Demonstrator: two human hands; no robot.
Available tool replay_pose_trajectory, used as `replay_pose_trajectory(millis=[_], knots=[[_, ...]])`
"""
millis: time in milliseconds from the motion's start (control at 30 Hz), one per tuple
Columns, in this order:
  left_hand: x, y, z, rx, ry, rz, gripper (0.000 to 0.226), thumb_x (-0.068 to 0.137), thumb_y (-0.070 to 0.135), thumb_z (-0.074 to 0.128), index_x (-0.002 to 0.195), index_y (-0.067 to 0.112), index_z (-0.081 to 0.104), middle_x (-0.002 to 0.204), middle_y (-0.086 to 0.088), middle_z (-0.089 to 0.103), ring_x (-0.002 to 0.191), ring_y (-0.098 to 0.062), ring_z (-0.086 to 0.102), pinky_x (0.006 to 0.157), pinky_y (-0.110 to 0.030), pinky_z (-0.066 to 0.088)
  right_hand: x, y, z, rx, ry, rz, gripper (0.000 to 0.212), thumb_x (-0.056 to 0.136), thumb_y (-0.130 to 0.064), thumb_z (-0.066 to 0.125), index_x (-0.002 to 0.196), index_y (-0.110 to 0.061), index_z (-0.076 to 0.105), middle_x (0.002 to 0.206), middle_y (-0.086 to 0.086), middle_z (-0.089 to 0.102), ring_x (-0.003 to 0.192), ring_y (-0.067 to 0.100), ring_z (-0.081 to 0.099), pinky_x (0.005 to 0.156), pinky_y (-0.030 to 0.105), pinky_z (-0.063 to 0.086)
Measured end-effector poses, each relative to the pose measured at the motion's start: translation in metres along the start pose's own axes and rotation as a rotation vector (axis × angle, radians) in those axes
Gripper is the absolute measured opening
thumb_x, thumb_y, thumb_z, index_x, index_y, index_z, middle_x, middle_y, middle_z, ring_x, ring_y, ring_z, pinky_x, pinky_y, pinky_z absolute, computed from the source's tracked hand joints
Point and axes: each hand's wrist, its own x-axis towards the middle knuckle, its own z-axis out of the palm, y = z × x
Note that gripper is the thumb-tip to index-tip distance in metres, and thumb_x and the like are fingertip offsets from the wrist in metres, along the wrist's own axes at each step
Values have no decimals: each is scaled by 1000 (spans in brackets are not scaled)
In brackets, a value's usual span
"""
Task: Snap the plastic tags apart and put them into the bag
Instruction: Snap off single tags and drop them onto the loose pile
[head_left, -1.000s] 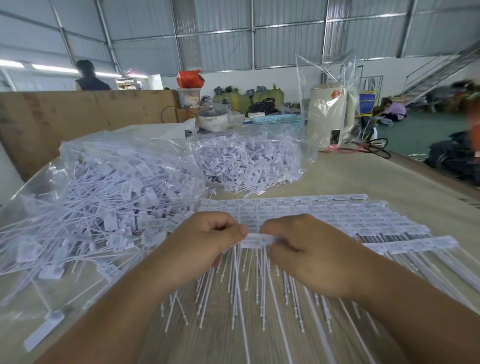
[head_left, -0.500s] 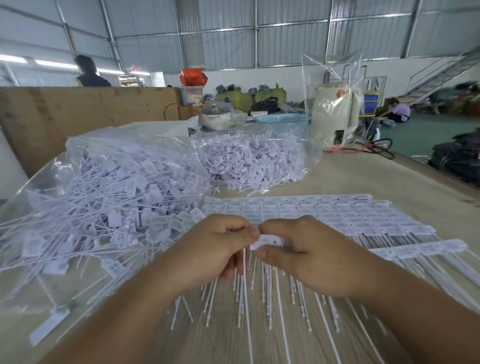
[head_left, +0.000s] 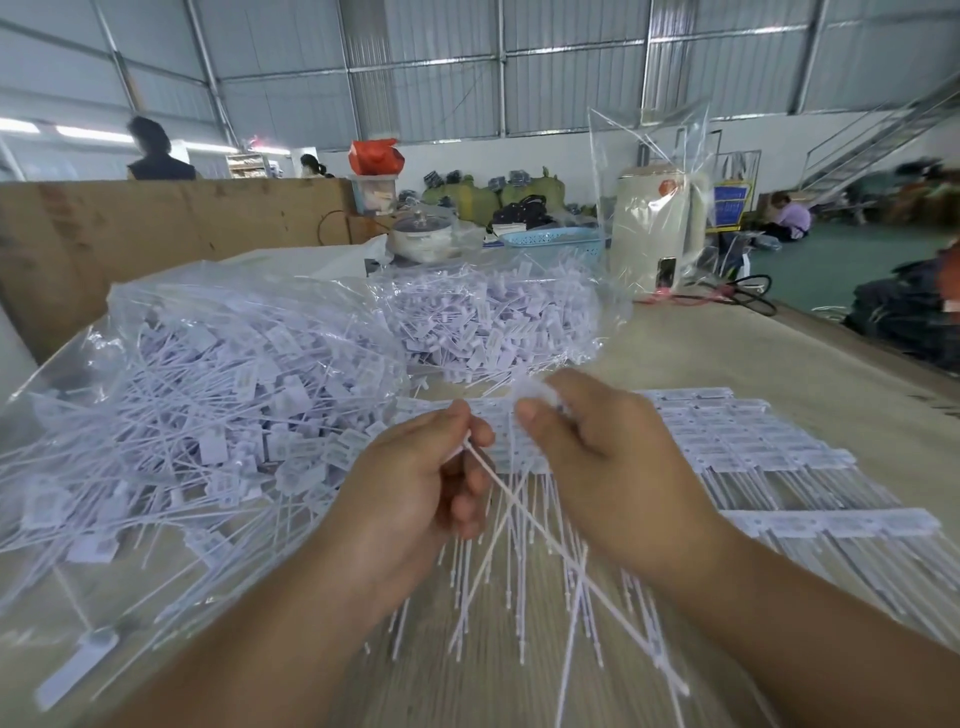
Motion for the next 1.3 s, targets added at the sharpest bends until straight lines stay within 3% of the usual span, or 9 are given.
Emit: replay_pose_trajectory(millis=[100,200,300,467,700,867,1000,1167,1300], knots=[[-3,0,0,102,-43,44,29,78,43,60,62,22,70,48,-3,50,36,-14,40,38,-20,36,5,9,-8,115,54,14,33,96,-35,53,69,-15,48,51,-10,41,46,7,35,48,29,31],[-4,0,-2,179,-103,55,26,71,47,62,68,23,72,47,-3,51,36,-14,40,38,-20,36,1,13,-8,143,-67,-22,28,96,-35,55,76,-14,57,51,-11,43,45,5,36,47,29,31],[-2,0,-6,220,-158,25,25,77,47,70,70,23,71,49,-4,52,37,-16,40,40,-21,35,-3,11,-6,138,-200,-68,13,93,-36,58,88,-25,54,44,-10,43,37,5,34,40,26,25],[-3,3,-9,250,-213,-11,46,79,59,55,83,18,75,49,-7,53,37,-15,39,42,-24,39,-6,7,-6,81,-371,-117,19,92,-33,58,108,-29,48,49,-8,51,37,7,41,41,16,26],[-8,9,-11,386,-281,-79,59,81,72,54,78,16,71,49,-7,55,37,-13,43,47,-26,45,-8,3,-6,63,-442,-160,22,91,-37,59,105,-31,45,47,-7,48,37,9,39,40,17,24],[-9,11,-10,442,-319,-94,40,78,63,60,68,25,69,50,-6,55,41,-14,49,43,-20,42,-10,0,-6,-32,-464,-169,37,88,-45,59,118,-35,41,56,-6,58,42,9,48,43,22,34],[-10,13,-11,455,-358,-115,30,72,45,68,74,16,66,50,1,54,45,-8,53,44,-21,45,-11,-3,-5,-118,-503,-138,55,86,-51,55,132,-41,28,69,1,66,54,10,58,58,38,51],[-12,17,-10,494,-339,-71,27,73,43,64,73,16,65,50,0,55,43,-7,54,42,-16,40,-8,-4,-7,-124,-509,-130,60,86,-55,56,136,-40,27,70,0,66,55,9,59,59,35,51],[-11,23,-14,499,-321,-29,20,73,40,65,68,20,67,51,-2,56,43,-6,51,43,-19,43,-3,0,-17,-135,-517,-106,39,88,-58,54,114,-31,53,53,-9,54,44,7,47,48,22,34]])
